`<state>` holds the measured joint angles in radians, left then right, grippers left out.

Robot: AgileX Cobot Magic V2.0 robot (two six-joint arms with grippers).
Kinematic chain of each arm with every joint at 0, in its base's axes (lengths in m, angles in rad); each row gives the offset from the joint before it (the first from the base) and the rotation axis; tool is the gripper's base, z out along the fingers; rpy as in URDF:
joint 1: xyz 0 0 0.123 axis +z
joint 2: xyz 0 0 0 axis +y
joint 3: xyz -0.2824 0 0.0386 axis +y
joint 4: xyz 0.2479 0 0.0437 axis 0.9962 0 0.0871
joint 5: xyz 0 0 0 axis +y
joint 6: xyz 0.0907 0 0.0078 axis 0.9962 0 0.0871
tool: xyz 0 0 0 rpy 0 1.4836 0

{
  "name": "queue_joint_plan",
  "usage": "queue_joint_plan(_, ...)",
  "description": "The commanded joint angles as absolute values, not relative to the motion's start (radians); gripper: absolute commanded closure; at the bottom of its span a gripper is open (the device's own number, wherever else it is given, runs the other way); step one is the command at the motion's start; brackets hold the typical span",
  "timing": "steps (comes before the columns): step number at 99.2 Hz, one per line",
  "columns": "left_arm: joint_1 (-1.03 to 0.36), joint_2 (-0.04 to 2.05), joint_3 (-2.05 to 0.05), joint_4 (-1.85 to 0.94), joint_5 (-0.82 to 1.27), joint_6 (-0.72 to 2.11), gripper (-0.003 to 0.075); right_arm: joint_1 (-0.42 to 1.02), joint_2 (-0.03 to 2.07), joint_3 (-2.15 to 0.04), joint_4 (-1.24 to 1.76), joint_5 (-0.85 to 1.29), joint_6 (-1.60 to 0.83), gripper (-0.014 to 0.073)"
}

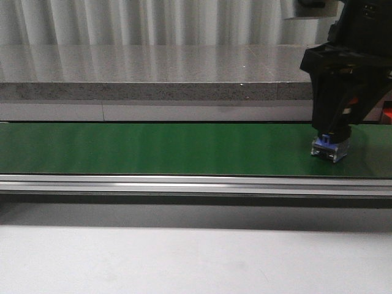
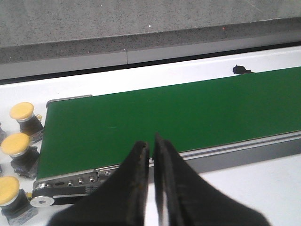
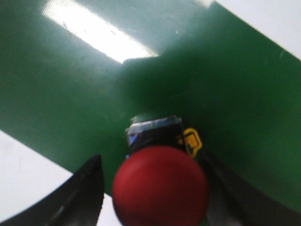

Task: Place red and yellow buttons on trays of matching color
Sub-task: 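Grasp the red button at the belt's end with the right gripper, then carry the red button into the red tray and release it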

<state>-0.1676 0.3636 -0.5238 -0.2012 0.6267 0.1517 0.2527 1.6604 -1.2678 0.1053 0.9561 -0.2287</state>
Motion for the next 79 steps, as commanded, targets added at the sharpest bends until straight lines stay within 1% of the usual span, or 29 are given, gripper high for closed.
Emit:
queue_joint_plan(1, -0.174, 0.372, -0.548, -0.218, 0.551, 0.150, 0.0726, 0.250, 1.639, -1.315, 0.091, 0.924, -0.242, 0.0232)
queue_joint_plan(6, -0.174, 0.372, -0.548, -0.218, 0.551, 0.150, 0.0726, 0.249, 1.642, -1.321, 0.091, 0.921, -0.242, 0.0329)
queue_joint_plan(11, -0.174, 0.372, -0.548, -0.218, 0.551, 0.150, 0.0726, 0.248, 1.642, -1.327, 0.091, 0.922, -0.242, 0.0403)
queue_joint_plan(18, -0.174, 0.372, -0.548, -0.218, 0.551, 0.150, 0.0726, 0.248, 1.642, -1.342, 0.091, 0.929, -0.242, 0.0455)
queue_joint_plan(29, -0.174, 0.372, -0.548, -0.218, 0.551, 0.150, 0.0726, 0.229, 1.641, -1.385, 0.088, 0.940, -0.242, 0.0452)
queue_joint_plan(41, -0.174, 0.372, -0.548, -0.218, 0.551, 0.150, 0.0726, 0.160, 1.641, -1.468, 0.086, 0.961, -0.241, 0.0452)
queue_joint_plan(61, -0.174, 0.372, -0.548, -0.218, 0.551, 0.150, 0.0726, -0.046, 1.653, -1.597, 0.082, 0.963, -0.238, 0.0452)
queue_joint_plan(79, -0.174, 0.372, -0.548, -0.218, 0.551, 0.150, 0.0726, -0.236, 1.687, -1.631, 0.082, 0.928, -0.232, 0.0452)
